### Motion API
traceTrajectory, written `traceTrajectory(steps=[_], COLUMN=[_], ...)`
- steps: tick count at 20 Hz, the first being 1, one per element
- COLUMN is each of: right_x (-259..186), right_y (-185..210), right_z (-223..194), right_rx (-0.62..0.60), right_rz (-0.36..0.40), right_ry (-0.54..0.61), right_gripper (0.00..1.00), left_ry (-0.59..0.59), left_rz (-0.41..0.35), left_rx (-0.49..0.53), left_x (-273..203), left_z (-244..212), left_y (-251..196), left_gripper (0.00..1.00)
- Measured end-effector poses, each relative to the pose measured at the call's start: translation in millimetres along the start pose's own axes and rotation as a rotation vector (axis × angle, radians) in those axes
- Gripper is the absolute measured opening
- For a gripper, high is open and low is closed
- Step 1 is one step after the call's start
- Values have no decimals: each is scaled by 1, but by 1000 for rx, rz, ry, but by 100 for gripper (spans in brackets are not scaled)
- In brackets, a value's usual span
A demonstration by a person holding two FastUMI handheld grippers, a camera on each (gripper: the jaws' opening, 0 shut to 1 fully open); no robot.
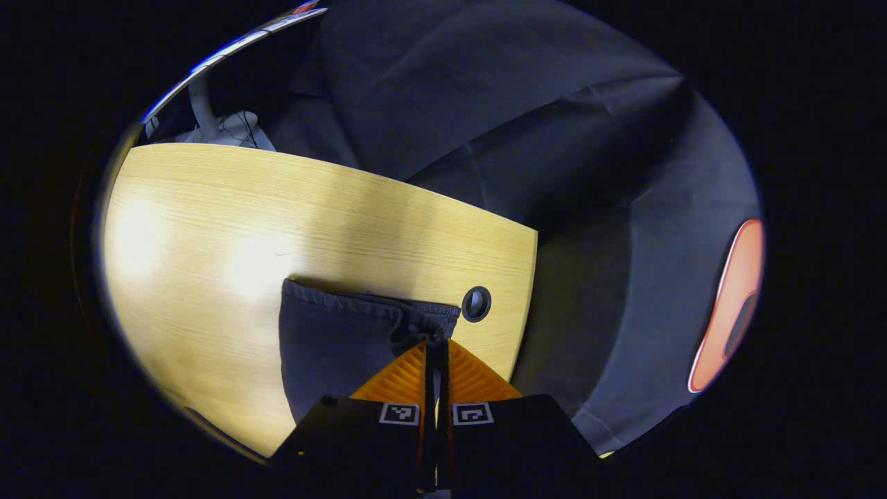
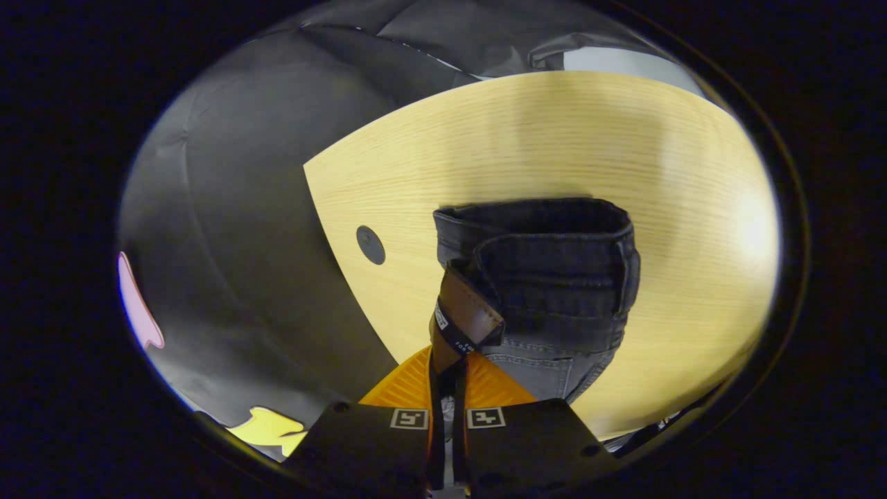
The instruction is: Grasp the waist and the cuffs of the jeans and fold them to make the two legs overlap; first hold the waist and fold one-third of the jeans toward the cuffs, then hold the cuffs and fold the remaining one-third in the same direction to finish folding.
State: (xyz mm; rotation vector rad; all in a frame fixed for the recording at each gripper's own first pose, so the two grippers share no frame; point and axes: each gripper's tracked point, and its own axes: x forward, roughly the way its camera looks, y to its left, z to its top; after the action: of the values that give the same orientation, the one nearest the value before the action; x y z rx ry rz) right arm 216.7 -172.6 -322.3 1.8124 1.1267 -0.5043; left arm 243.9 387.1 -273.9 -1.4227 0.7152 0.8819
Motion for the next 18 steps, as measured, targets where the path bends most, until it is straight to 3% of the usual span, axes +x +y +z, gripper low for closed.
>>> traceTrajectory(steps=[5, 10, 11, 12, 13, 14, 15, 16, 17, 18], right_x=[0, 5, 5, 4, 1, -4, -9, -15, -21, -30], right_y=[-4, -6, -5, -3, -4, -4, -5, -6, -11, -16], right_z=[2, 3, 2, 2, 2, 2, -2, -5, -8, -12], right_rx=[-28, -55, -64, -77, -98, -131, -174, -220, -276, -346], right_rz=[4, 6, 14, 21, 26, 26, 24, 18, -3, -31], right_ry=[-1, -11, -19, -32, -48, -66, -79, -93, -116, -143], right_gripper=[2, 10, 16, 16, 29, 34, 56, 48, 63, 77], left_ry=[45, 110, 132, 142, 153, 162, 163, 162, 161, 163], left_rz=[-4, -34, -15, -2, 0, -3, -4, -10, -17, -32], left_rx=[114, 195, 196, 188, 184, 191, 212, 237, 263, 291], left_x=[32, 43, 38, 34, 32, 32, 29, 23, 14, 5], left_z=[-4, -21, -28, -36, -40, -39, -40, -42, -45, -49], left_y=[-14, -28, -23, -14, -12, -15, -14, -14, -14, -15], left_gripper=[4, 6, 10, 10, 31, 30, 49, 68, 88, 89])
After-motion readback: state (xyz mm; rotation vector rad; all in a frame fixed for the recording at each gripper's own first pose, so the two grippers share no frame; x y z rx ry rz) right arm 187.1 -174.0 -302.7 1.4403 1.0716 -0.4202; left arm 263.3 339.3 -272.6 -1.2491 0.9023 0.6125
